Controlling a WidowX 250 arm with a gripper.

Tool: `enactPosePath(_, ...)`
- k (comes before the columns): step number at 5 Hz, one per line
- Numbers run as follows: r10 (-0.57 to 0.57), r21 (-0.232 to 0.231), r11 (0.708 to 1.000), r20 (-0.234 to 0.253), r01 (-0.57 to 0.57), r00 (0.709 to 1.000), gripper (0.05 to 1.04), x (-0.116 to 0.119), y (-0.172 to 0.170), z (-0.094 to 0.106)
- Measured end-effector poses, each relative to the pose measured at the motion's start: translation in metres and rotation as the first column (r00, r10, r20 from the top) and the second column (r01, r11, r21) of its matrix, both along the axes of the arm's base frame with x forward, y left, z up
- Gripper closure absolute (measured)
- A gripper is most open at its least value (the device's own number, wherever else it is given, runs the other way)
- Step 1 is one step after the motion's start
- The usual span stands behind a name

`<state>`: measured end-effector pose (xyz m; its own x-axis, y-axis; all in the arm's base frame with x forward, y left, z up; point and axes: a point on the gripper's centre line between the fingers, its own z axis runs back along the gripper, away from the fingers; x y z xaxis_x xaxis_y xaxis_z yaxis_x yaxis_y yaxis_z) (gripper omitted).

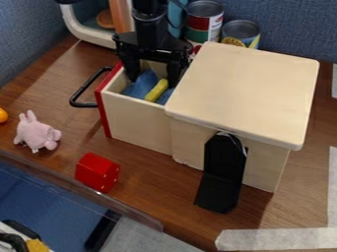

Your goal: Remove the yellow object from the drawer

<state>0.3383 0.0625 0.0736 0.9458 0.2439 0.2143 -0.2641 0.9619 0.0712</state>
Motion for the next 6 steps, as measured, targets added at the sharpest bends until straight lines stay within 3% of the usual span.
enactPosePath(2, 0.019, 0.010, 1.000, -0.022, -0.019, 1.000, 0.083, 0.003, 0.008, -0.012)
enactPosePath(3, 0.017, 0.019, 1.000, -0.029, -0.017, 0.999, 0.133, 0.006, 0.010, -0.015)
enactPosePath(5, 0.032, -0.001, 0.999, -0.033, -0.033, 0.999, 0.736, 0.006, 0.012, -0.019)
enactPosePath(6, 0.022, -0.017, 1.000, -0.032, -0.023, 0.999, 0.908, 0.002, 0.010, -0.017)
